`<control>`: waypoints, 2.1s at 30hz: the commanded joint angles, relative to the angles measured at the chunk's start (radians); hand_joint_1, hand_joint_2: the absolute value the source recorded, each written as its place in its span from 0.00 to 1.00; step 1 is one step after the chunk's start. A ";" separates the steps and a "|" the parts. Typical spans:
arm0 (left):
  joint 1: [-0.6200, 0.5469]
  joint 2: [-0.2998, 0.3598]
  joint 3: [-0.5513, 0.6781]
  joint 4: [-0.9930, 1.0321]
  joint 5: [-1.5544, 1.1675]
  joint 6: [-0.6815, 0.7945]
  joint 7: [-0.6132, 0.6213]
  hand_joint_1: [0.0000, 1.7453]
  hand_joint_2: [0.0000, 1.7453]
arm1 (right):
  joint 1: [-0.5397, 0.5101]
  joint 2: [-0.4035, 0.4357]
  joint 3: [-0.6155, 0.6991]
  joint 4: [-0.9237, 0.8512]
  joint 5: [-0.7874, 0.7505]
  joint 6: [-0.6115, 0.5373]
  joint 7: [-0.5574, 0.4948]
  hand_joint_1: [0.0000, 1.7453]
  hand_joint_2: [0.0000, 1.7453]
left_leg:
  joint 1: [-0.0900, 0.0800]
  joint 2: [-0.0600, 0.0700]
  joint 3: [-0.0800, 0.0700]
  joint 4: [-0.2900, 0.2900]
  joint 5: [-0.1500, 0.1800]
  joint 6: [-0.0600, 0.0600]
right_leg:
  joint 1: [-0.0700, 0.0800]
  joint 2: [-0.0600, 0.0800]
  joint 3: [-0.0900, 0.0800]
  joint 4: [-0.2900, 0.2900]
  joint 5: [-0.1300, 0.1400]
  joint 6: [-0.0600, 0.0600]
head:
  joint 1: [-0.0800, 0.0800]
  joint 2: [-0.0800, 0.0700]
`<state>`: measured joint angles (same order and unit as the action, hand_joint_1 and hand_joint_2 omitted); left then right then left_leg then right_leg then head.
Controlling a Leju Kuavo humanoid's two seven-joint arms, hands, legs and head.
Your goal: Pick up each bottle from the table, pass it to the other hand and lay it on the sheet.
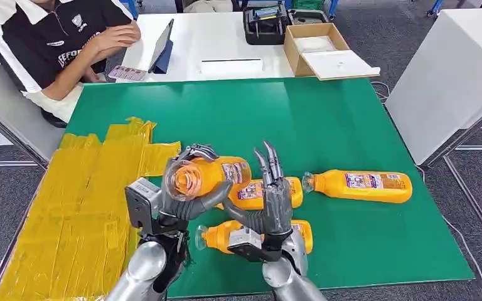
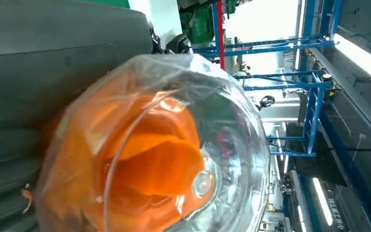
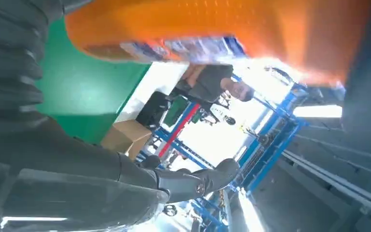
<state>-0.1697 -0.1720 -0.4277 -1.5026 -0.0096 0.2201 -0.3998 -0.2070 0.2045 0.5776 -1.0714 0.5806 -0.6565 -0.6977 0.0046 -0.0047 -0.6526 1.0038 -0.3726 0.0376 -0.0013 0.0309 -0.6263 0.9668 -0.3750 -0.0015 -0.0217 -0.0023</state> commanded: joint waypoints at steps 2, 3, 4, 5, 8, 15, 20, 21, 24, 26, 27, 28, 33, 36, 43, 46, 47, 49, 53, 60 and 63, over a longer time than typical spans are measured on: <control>0.079 0.036 0.093 -0.011 0.022 0.013 -0.033 1.00 1.00 | 0.121 -0.107 0.019 -0.343 0.000 -0.042 0.000 0.00 1.00 | -0.002 -0.001 0.007 0.000 -0.005 -0.003 | -0.002 -0.004 0.006 0.002 -0.005 0.000 | 0.000 0.000; 0.089 0.035 0.101 -0.012 0.023 0.022 -0.041 1.00 1.00 | 0.134 -0.113 0.023 -0.382 -0.001 -0.042 0.000 0.00 1.00 | -0.002 -0.001 0.005 0.000 -0.003 -0.002 | -0.001 -0.004 0.005 0.001 -0.004 0.000 | 0.000 0.000; 0.098 0.036 0.107 -0.013 0.024 0.030 -0.047 1.00 1.00 | 0.146 -0.119 0.027 -0.418 -0.004 -0.042 0.000 0.00 1.00 | -0.001 -0.001 0.003 0.000 -0.002 -0.002 | -0.001 -0.003 0.003 0.000 -0.003 0.000 | 0.000 0.000; 0.114 0.036 0.121 -0.019 0.019 0.054 -0.063 1.00 1.00 | 0.157 -0.129 0.042 -0.466 -0.018 -0.042 0.000 0.00 1.00 | -0.002 -0.001 0.005 0.000 -0.004 -0.003 | -0.001 -0.005 0.005 0.001 -0.005 0.000 | 0.000 0.000; 0.198 0.044 0.221 -0.061 0.047 0.143 -0.088 1.00 1.00 | 0.260 -0.185 0.059 -0.785 -0.007 -0.042 0.000 0.00 1.00 | -0.001 0.001 0.002 0.001 -0.003 -0.002 | -0.001 -0.001 0.001 0.002 -0.003 0.000 | 0.000 0.000; 0.172 0.024 0.265 -0.036 0.063 0.123 -0.088 1.00 1.00 | 0.307 -0.197 0.010 -0.869 0.019 -0.042 0.000 0.00 1.00 | -0.001 -0.004 0.003 0.001 -0.004 -0.003 | -0.001 -0.006 0.003 0.002 -0.005 0.000 | 0.000 0.000; 0.162 0.017 0.317 -0.065 0.003 0.208 -0.124 1.00 1.00 | 0.314 -0.198 -0.009 -0.883 0.028 -0.042 0.000 0.00 1.00 | -0.001 -0.001 0.003 0.001 -0.005 -0.004 | -0.001 -0.004 0.003 0.002 -0.004 0.001 | 0.000 0.000; 0.167 0.011 0.338 -0.087 -0.022 0.243 -0.141 1.00 1.00 | 0.316 -0.199 -0.012 -0.889 0.028 -0.042 0.000 0.00 1.00 | 0.000 -0.001 0.001 0.000 -0.005 -0.004 | 0.000 -0.003 0.001 0.000 -0.003 0.000 | 0.000 0.000; 0.180 0.003 0.395 -0.137 -0.093 0.331 -0.185 1.00 1.00 | 0.328 -0.191 -0.029 -0.898 0.037 -0.042 0.000 0.00 1.00 | 0.000 0.000 0.002 0.001 -0.005 -0.004 | 0.000 -0.003 0.001 0.001 -0.003 0.000 | 0.000 0.000; 0.180 0.003 0.395 -0.137 -0.093 0.331 -0.185 1.00 1.00 | 0.328 -0.191 -0.029 -0.898 0.037 -0.042 0.000 0.00 1.00 | -0.001 0.000 0.002 0.000 -0.005 -0.004 | -0.001 -0.003 0.001 0.001 -0.003 0.000 | 0.000 0.000; 0.180 0.003 0.395 -0.137 -0.093 0.331 -0.185 1.00 1.00 | 0.328 -0.191 -0.029 -0.898 0.037 -0.042 0.000 0.00 1.00 | 0.000 0.000 0.001 0.000 -0.003 -0.003 | 0.000 -0.001 0.001 0.000 0.000 -0.003 | 0.000 0.000; 0.180 0.003 0.395 -0.137 -0.093 0.331 -0.185 1.00 1.00 | 0.328 -0.191 -0.029 -0.898 0.037 -0.042 0.000 0.00 1.00 | 0.000 0.000 0.003 0.000 -0.004 -0.004 | 0.000 -0.003 0.002 0.001 -0.002 -0.002 | 0.000 0.000; 0.180 0.003 0.395 -0.137 -0.093 0.331 -0.185 1.00 1.00 | 0.328 -0.191 -0.029 -0.898 0.037 -0.042 0.000 0.00 1.00 | 0.000 -0.001 0.003 0.000 -0.003 -0.003 | 0.000 -0.003 0.003 0.001 -0.002 -0.002 | 0.000 0.000; 0.189 0.001 0.429 -0.164 -0.157 0.413 -0.220 1.00 1.00 | 0.364 -0.173 -0.050 -0.918 0.066 -0.042 0.000 0.00 1.00 | 0.001 0.000 0.002 0.000 -0.002 -0.003 | 0.001 -0.002 0.001 0.001 -0.001 -0.002 | 0.000 0.000; 0.197 -0.030 0.502 -0.167 -0.357 0.478 -0.272 1.00 1.00 | 0.383 -0.170 -0.047 -0.927 0.068 -0.042 0.000 0.00 1.00 | 0.001 0.000 0.003 -0.001 -0.003 -0.004 | 0.000 -0.002 0.002 0.001 -0.002 -0.003 | 0.000 0.000; 0.197 -0.030 0.502 -0.167 -0.357 0.478 -0.272 1.00 1.00 | 0.383 -0.170 -0.047 -0.927 0.068 -0.042 0.000 0.00 1.00 | 0.001 0.000 0.003 -0.001 -0.003 -0.004 | 0.000 -0.002 0.002 0.001 -0.002 -0.003 | 0.000 0.000; 0.197 -0.030 0.502 -0.167 -0.357 0.478 -0.272 1.00 1.00 | 0.383 -0.170 -0.047 -0.927 0.068 -0.042 0.000 0.00 1.00 | 0.001 0.000 0.003 -0.001 -0.003 -0.004 | 0.000 -0.002 0.002 0.001 -0.002 -0.003 | 0.000 0.000; 0.189 -0.041 0.516 -0.156 -0.417 0.478 -0.269 1.00 1.00 | 0.378 -0.167 -0.048 -0.919 0.068 -0.042 0.000 0.00 1.00 | 0.000 0.000 0.004 0.000 -0.003 -0.004 | 0.000 -0.003 0.003 0.001 -0.002 -0.002 | 0.000 0.000; 0.124 -0.065 0.593 -0.094 -1.561 0.478 -0.002 1.00 1.00 | 0.374 -0.164 -0.136 -0.892 0.109 -0.042 0.000 0.00 1.00 | 0.001 -0.001 0.003 0.000 -0.003 -0.004 | 0.001 -0.003 0.002 0.001 -0.002 -0.003 | 0.000 0.000; 0.071 0.213 0.296 0.084 -1.561 0.478 0.462 1.00 1.00 | 0.434 -0.109 -0.286 -0.930 0.175 -0.042 0.000 0.00 1.00 | 0.001 -0.005 0.005 -0.003 -0.002 -0.005 | 0.001 -0.008 0.004 0.001 -0.001 -0.005 | -0.001 0.000; 0.055 0.237 0.257 0.136 -1.561 0.478 0.529 1.00 1.00 | 0.445 -0.097 -0.322 -0.931 0.187 -0.042 0.000 0.00 1.00 | 0.001 -0.008 0.006 -0.002 -0.002 -0.005 | 0.000 -0.012 0.005 0.001 -0.003 -0.006 | 0.000 0.000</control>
<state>-0.0437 -0.1063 0.0266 -1.5693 -1.5667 0.6924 0.0089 0.1992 0.0683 0.3989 -1.9997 0.7481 -0.6565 -0.6950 0.0093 -0.0049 -0.6535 1.0032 -0.3716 0.0330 0.0027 0.0307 -0.6288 0.9670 -0.3724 -0.0075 -0.0217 -0.0023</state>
